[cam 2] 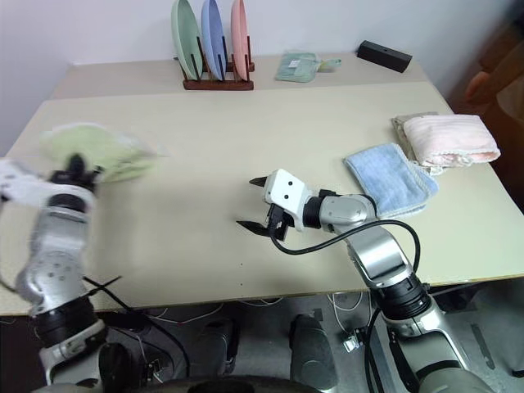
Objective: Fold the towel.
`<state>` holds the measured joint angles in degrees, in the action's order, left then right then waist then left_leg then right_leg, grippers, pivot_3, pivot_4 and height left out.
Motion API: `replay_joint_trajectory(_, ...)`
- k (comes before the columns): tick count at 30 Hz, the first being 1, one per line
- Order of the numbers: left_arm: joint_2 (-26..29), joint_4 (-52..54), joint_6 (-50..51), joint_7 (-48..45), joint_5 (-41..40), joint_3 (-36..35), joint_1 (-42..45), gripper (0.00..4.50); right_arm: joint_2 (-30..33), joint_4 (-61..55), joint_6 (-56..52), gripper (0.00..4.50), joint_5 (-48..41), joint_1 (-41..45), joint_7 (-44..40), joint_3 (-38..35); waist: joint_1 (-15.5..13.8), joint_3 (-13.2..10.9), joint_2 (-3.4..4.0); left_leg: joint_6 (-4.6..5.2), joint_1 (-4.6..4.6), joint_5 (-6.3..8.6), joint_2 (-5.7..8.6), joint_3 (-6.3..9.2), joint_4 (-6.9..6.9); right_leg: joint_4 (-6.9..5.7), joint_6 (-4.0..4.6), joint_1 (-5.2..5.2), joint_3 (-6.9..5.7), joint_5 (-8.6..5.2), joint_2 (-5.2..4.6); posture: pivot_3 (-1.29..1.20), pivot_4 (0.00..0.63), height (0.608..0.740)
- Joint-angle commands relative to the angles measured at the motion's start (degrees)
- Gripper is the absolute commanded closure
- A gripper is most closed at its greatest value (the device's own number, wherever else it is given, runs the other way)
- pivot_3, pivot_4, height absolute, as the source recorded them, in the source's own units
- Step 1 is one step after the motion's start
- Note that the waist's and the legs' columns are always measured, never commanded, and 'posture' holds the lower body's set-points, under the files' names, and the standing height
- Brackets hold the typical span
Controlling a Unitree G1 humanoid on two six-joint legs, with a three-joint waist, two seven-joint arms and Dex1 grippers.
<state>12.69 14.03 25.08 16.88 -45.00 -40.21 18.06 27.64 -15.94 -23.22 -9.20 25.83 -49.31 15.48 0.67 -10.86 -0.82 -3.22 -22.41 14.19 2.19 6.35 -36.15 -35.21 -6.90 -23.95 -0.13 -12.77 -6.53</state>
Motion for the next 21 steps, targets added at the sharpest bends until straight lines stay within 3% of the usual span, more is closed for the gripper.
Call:
replay_joint_trajectory(1, -0.46, -1.13, -1.11, 2.96, -1.77, -4.62, -2.93, 4.44, -0.36, -1.29, 1.63, 0.0, 0.03, 0.4, 0.17, 0.05, -0.06, 0.0, 0.0, 0.0, 0.0, 0.0, 0.01, -0.01, -0.01, 0.0, 0.0, 0.01, 0.0, 0.0, -0.01, 0.0, 0.15, 0.74)
replay_joint_trajectory(5, -3.49, 0.65, -0.54, 4.52, -3.59, -5.33, -8.02, 4.44, -0.24, -0.21, 2.65, 0.0, 0.28, 0.55, -0.18, 0.16, -0.44, -0.01, -0.24, 0.0, 0.0, 0.0, 0.03, 0.03, -0.08, 0.01, -0.01, 0.11, -0.02, 0.0, -0.02, 0.0, 0.15, 0.74)
replay_joint_trajectory(9, -7.18, 4.86, -1.29, 5.58, -6.73, -5.29, -12.67, 2.89, 0.21, 1.73, 4.23, 0.0, 0.65, 0.77, -0.73, 0.09, -0.37, 0.02, -0.33, -0.01, 0.03, 0.0, 0.02, 0.04, -0.1, 0.02, 0.0, 0.17, -0.03, 0.0, -0.02, 0.0, 0.15, 0.74)
replay_joint_trajectory(14, -8.94, 9.81, -2.83, 9.3, -9.21, -6.99, -16.94, 0.23, 0.23, 4.14, 5.97, 0.0, 1.21, 1.17, -1.5, 0.13, -0.07, 0.02, -0.34, -0.01, 0.03, 0.0, 0.0, 0.05, -0.09, 0.02, 0.0, 0.17, -0.04, 0.0, -0.01, 0.0, 0.15, 0.74)
replay_joint_trajectory(18, -5.34, 13.21, -5.58, 10.92, -6.86, -10.05, -20.14, 0.08, 0.05, 6.22, 6.95, 0.0, 1.66, 2.01, -1.88, 0.07, 0.07, 0.02, -0.34, -0.01, 0.06, 0.0, -0.01, 0.04, -0.04, 0.01, 0.01, 0.14, -0.04, 0.0, 0.0, 0.0, 0.15, 0.74)
replay_joint_trajectory(21, 1.97, 15.69, -3.09, 6.11, -3.18, -5.98, -22.09, 0.08, -0.03, 8.34, 7.24, 0.0, 1.67, 2.74, -1.11, -1.35, -0.15, 0.02, -0.36, -0.01, 0.06, 0.0, -0.03, 0.05, -0.06, 0.0, 0.04, 0.14, -0.04, -0.02, 0.03, 0.0, 0.15, 0.74)
